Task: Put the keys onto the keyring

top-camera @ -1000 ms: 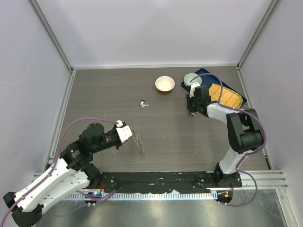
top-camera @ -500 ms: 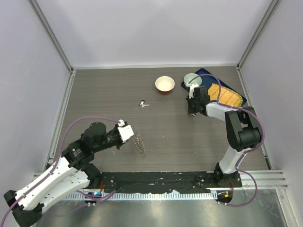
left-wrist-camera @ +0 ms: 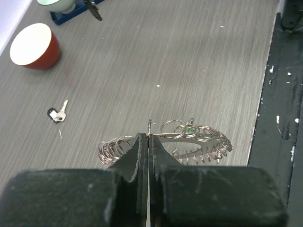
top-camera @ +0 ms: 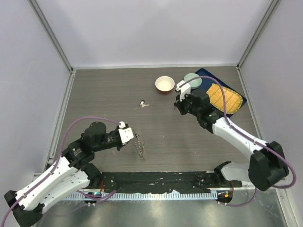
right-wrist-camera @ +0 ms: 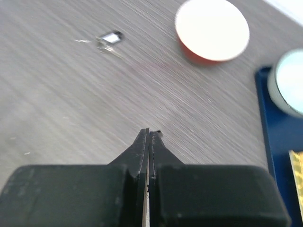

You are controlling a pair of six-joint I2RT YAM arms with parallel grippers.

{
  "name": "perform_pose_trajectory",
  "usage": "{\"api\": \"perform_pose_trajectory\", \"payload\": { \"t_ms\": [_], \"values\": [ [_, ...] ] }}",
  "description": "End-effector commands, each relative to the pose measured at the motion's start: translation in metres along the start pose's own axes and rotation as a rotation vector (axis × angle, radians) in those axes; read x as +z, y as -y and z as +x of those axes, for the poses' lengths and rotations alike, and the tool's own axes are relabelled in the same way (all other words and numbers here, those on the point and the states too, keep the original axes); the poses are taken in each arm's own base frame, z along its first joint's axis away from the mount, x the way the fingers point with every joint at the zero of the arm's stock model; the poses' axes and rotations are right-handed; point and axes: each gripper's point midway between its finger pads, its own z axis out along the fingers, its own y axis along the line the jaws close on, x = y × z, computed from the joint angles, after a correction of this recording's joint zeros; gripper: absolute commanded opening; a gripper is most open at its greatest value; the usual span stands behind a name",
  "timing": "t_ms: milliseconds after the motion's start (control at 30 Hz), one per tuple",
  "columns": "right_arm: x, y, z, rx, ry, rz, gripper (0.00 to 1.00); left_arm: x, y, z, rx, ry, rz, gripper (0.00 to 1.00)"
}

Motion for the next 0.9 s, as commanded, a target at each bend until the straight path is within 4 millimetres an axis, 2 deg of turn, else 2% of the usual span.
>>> {"api": "perform_pose_trajectory", "payload": {
  "t_ms": [0, 100, 167, 300, 533, 667, 867],
  "values": [
    [-0.033, -0.048, -0.051, -0.139, 0.208, -0.188, 0.01, -0.002, 0.001, -0.034, 0.06, 0.115, 0.042, 0.0],
    [-0.057, -0.077, -0.062, -0.164, 0.296, -0.324, 0.01, -0.002, 0.001, -0.039, 0.068, 0.139, 0.042, 0.0],
    [-0.083, -0.096, -0.073, -0.192, 0.389, -0.421, 0.01, -0.002, 0.001, -0.045, 0.069, 0.158, 0.042, 0.0],
    [-0.112, -0.122, -0.078, -0.249, 0.472, -0.564, 0.01, 0.0, 0.001, -0.063, 0.054, 0.216, 0.067, 0.0],
    [-0.138, -0.155, -0.075, -0.301, 0.518, -0.757, 0.01, 0.008, 0.005, -0.087, 0.003, 0.262, 0.138, 0.0],
    [-0.144, -0.164, -0.071, -0.32, 0.525, -0.794, 0.01, 0.012, 0.0, -0.101, 0.017, 0.316, 0.129, 0.0],
    [-0.156, -0.173, -0.07, -0.358, 0.556, -0.835, 0.01, 0.021, 0.005, -0.105, 0.015, 0.317, 0.189, 0.0]
  ]
}}
